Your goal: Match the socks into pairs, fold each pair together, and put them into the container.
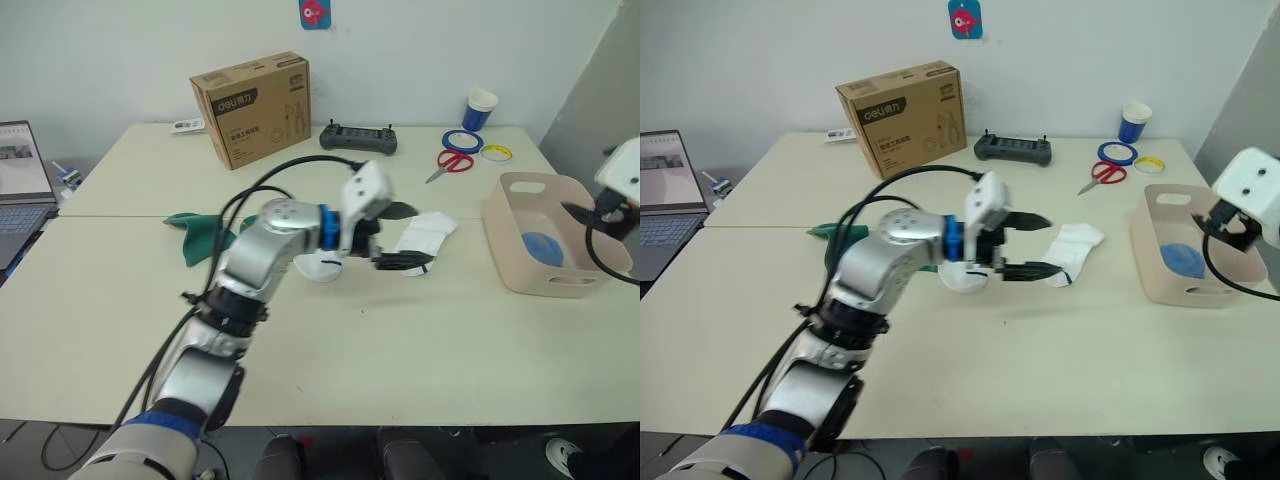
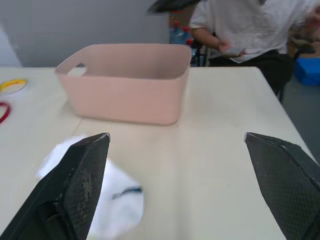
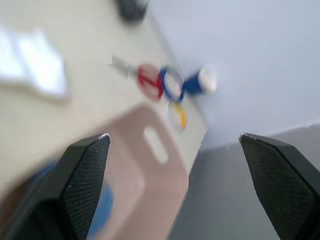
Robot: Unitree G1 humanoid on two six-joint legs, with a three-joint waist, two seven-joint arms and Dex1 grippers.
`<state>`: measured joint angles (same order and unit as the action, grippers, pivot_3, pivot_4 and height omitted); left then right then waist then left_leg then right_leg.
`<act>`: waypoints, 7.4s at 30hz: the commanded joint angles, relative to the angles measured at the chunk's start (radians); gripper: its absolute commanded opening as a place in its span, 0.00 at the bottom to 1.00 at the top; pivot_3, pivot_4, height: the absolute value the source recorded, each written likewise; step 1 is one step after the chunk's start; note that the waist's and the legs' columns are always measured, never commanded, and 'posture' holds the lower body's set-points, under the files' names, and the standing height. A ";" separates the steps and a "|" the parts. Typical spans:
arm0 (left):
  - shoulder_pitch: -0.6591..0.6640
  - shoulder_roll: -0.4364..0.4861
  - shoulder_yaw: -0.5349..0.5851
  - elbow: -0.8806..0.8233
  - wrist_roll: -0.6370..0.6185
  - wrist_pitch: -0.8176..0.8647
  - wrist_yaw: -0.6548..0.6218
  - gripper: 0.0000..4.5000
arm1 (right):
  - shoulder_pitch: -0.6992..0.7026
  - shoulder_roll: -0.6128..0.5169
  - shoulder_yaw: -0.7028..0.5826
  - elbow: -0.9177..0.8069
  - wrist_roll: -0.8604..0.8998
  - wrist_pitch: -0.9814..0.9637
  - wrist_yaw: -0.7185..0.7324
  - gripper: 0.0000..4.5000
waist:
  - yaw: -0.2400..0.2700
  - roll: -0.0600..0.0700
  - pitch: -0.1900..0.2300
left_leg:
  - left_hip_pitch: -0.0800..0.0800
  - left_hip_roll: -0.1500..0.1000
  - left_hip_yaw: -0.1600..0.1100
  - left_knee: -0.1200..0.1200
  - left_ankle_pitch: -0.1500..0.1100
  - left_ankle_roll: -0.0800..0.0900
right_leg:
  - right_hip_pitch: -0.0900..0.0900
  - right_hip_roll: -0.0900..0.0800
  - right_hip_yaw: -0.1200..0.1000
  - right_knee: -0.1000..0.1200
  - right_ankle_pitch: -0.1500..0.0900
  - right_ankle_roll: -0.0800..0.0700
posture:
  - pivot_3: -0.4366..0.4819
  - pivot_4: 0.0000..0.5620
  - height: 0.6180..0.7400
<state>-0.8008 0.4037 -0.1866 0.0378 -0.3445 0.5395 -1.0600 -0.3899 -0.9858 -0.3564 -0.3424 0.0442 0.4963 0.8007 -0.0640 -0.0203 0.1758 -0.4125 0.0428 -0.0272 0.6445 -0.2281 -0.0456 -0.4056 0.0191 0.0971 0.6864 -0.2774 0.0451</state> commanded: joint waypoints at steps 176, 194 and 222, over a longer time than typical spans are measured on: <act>0.601 0.691 0.034 -0.308 -0.335 0.332 -0.319 0.00 | 0.255 0.198 0.336 -0.506 0.807 0.754 -0.196 0.01 | 0.009 -0.008 -0.001 | 0.003 0.004 0.002 -0.001 0.000 0.000 | 0.000 0.001 -0.001 0.000 -0.005 -0.014 | 0.48 0.27 0.86; 0.166 0.380 -0.133 0.186 -0.045 0.282 -0.255 0.00 | -0.047 0.173 0.637 -0.181 0.429 0.503 -0.192 0.10 | 0.010 -0.011 0.000 | -0.005 0.003 0.000 0.000 -0.001 0.001 | -0.005 0.003 -0.002 -0.002 -0.001 -0.007 | 0.48 0.27 0.86; 0.450 0.336 0.162 -0.145 -0.112 0.309 0.042 1.00 | 0.363 0.535 0.450 -0.340 0.271 0.378 -0.490 1.00 | 0.010 -0.011 0.000 | -0.003 0.004 0.000 0.001 -0.001 0.001 | -0.005 0.003 -0.001 0.003 -0.001 -0.007 | 0.48 0.27 0.86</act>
<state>-0.3534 0.7489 -0.0351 -0.0727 -0.4673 0.8776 -1.0504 -0.0289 -0.4722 0.0930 -0.6816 0.3319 0.8939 0.3509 -0.0544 -0.0314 0.1755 -0.4150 0.0463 -0.0269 0.6449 -0.2286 -0.0451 -0.4101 0.0217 0.0960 0.6891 -0.2786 0.0384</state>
